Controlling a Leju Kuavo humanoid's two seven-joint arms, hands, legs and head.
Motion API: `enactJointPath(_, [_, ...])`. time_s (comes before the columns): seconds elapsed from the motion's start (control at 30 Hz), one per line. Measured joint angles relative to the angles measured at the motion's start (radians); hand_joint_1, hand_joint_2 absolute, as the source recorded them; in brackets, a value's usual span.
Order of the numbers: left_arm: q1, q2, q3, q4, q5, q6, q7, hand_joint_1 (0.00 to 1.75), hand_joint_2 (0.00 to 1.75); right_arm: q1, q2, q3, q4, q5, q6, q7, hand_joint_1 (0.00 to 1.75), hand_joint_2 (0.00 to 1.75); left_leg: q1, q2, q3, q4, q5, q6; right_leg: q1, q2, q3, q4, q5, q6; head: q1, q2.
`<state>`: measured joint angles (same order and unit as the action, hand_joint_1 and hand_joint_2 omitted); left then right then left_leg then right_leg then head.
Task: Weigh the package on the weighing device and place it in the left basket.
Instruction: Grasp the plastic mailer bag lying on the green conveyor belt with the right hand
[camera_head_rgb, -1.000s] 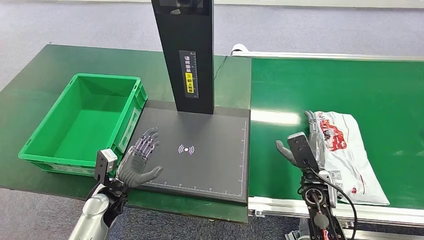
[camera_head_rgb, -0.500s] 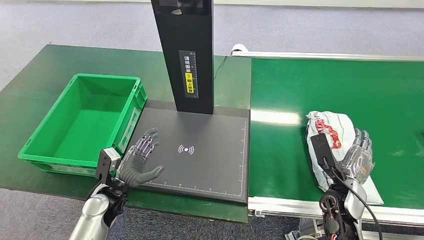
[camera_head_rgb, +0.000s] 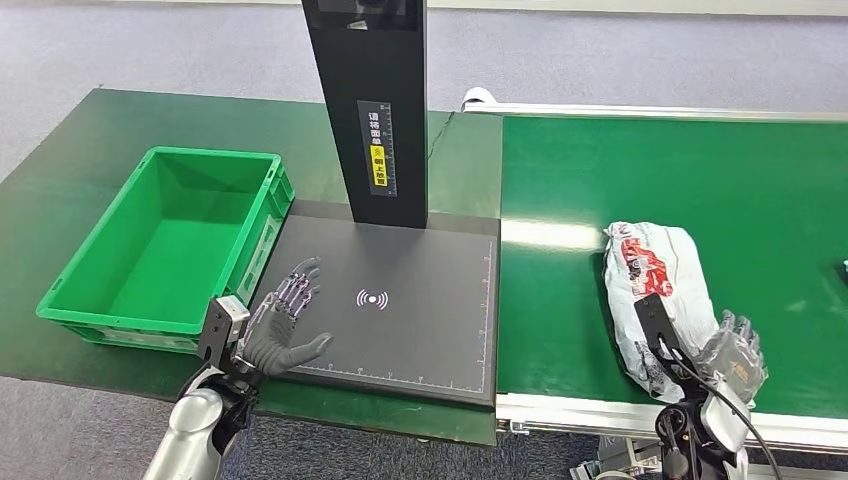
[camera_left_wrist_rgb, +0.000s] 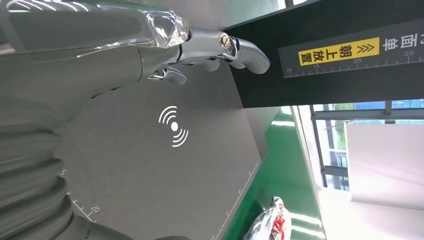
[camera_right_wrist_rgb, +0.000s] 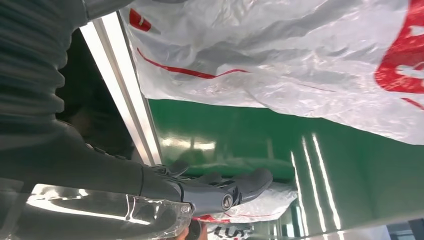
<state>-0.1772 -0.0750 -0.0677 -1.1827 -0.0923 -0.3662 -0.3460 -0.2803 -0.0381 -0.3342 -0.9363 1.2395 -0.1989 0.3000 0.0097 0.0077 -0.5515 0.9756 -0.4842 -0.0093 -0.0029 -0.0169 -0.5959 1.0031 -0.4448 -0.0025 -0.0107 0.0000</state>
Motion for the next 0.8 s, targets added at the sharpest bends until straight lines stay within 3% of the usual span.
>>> enactJointPath(0.4, [-0.001,-0.006,0.009,0.002,-0.005,-0.002,0.002,0.0,1.75,-0.012,0.001,-0.021,0.039,0.053,0.124,0.011,0.0,1.75,0.0,0.0,0.0,0.0,0.0,0.0,0.0,0.0,0.0,0.0,0.0,0.0,0.0,0.0])
enactJointPath(0.43, [-0.001,-0.006,0.01,0.003,-0.005,-0.002,0.003,0.0,1.75,-0.015,0.001,-0.022,0.045,0.055,0.132,0.01,0.08,1.75,0.0,0.0,0.0,0.0,0.0,0.0,0.0,0.0,0.0,0.0,0.0,0.0,0.0,0.0])
enactJointPath(0.57, [-0.001,-0.008,0.01,0.007,-0.004,-0.002,0.009,0.0,1.75,-0.028,0.0,-0.022,0.066,0.057,0.17,0.005,1.65,1.75,0.0,0.0,0.0,0.0,0.0,0.0,0.0,0.0,0.0,0.0,0.0,0.0,0.0,0.0])
enactJointPath(0.63, [-0.001,-0.009,0.01,0.007,-0.004,-0.003,0.009,0.0,1.75,-0.03,0.0,-0.022,0.075,0.052,0.193,-0.004,1.75,1.75,0.0,0.0,0.0,0.0,0.0,0.0,0.0,0.0,0.001,0.0,0.0,0.0,0.0,0.0])
enactJointPath(0.8, [-0.001,-0.009,0.011,0.01,0.0,-0.004,0.009,0.0,1.75,-0.037,-0.001,-0.019,0.095,0.04,0.222,-0.02,1.75,1.75,0.0,0.0,0.001,0.0,0.0,0.0,0.0,0.0,0.001,0.0,0.0,0.0,0.0,0.0])
